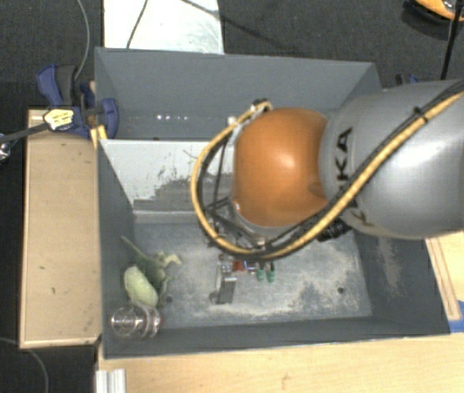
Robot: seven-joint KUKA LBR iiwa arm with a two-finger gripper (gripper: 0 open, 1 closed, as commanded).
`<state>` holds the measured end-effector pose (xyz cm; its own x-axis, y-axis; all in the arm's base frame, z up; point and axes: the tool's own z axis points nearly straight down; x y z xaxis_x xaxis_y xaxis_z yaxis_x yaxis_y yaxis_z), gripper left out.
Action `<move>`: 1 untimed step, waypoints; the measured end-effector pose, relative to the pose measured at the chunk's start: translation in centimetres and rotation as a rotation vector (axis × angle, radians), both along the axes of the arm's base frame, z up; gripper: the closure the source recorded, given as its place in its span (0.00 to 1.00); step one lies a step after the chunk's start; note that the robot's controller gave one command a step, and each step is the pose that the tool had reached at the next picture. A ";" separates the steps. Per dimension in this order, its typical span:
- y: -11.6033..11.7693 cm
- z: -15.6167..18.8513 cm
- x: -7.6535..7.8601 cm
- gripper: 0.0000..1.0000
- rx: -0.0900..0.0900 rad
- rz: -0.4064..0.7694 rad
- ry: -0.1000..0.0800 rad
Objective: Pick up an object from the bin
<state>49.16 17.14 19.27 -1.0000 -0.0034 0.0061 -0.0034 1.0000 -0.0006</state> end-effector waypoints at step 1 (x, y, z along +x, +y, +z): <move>-0.1 0.4 0.2 0.00 0.002 -0.004 -0.008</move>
Offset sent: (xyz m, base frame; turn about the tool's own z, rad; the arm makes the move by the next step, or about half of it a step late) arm 0.0363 -0.0680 -0.1227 0.1785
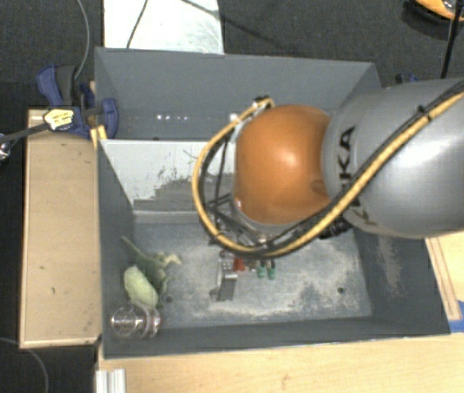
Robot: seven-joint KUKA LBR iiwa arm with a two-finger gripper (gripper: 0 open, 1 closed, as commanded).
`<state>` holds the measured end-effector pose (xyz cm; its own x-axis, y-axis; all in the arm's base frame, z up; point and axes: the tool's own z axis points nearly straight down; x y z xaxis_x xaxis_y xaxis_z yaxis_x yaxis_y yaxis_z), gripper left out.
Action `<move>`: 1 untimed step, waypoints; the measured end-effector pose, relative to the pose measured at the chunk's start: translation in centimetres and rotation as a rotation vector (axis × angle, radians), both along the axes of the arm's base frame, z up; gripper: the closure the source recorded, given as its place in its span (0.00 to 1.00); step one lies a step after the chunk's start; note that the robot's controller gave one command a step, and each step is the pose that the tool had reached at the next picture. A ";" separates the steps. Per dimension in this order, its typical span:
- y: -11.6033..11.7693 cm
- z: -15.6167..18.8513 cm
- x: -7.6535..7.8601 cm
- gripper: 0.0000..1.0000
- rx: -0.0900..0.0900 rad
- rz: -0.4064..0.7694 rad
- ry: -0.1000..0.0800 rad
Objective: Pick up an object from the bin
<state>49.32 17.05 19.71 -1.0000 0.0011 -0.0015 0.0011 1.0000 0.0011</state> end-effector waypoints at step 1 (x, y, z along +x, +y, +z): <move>-1.5 -2.8 1.0 0.00 0.004 -0.042 -0.007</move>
Offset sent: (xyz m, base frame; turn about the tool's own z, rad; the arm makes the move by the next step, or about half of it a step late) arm 0.0354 -0.0715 -0.0641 -0.0549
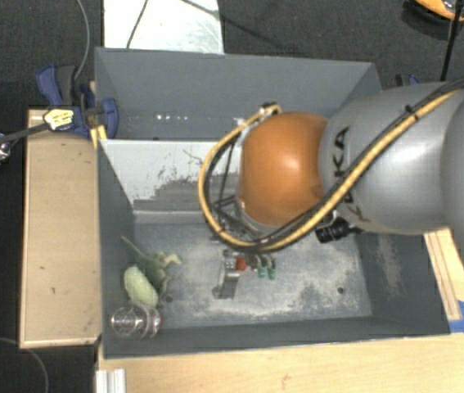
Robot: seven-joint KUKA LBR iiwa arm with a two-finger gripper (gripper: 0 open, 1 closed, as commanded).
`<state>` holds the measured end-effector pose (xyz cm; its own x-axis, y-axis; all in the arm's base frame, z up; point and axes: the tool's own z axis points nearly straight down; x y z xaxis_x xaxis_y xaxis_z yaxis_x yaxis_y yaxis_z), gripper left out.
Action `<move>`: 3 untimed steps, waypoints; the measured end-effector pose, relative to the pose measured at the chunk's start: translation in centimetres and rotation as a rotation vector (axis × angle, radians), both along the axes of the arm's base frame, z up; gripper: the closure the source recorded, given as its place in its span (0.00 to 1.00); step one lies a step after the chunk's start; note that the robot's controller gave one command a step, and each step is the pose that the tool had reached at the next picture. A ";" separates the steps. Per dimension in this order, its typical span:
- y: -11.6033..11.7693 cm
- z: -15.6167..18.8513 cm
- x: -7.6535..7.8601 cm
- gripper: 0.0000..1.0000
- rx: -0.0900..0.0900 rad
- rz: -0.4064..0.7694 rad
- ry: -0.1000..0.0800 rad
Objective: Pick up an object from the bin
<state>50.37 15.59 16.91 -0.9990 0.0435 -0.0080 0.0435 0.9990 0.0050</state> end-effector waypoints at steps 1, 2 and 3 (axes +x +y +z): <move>-3.2 -2.8 1.2 0.00 -0.005 0.034 0.011; -4.5 -3.9 4.2 0.00 -0.003 0.082 -0.001; -4.8 -4.3 4.7 0.00 -0.001 0.060 -0.002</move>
Offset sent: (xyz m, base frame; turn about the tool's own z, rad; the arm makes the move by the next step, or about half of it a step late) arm 0.0611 -0.0499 -0.0511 -0.0319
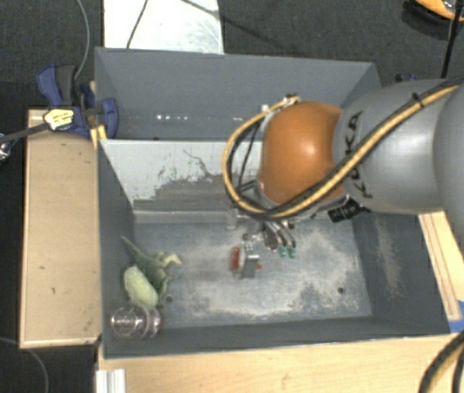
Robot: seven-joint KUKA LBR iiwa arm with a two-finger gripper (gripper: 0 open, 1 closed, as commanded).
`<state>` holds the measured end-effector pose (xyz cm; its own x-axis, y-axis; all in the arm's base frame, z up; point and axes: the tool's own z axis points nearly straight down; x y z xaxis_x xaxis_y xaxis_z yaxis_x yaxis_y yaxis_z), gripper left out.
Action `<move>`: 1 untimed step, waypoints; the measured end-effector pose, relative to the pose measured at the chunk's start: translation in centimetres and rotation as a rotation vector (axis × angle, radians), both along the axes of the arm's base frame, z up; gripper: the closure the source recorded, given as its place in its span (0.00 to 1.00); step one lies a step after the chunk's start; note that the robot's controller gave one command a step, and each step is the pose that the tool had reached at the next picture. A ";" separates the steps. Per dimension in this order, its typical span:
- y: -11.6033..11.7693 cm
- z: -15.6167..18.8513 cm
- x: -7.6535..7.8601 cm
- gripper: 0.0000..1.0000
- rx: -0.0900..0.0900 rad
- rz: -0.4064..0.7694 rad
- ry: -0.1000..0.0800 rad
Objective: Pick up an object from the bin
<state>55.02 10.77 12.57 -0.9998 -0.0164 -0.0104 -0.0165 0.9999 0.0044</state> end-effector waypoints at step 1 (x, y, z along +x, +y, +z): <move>-1.1 -0.8 1.0 0.00 -0.004 0.022 0.001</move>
Offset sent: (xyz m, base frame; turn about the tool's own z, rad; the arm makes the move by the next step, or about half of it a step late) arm 0.0300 -0.0162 -0.0309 -0.3360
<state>55.97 9.71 11.76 -0.9992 -0.0389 -0.0088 -0.0389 0.9992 0.0007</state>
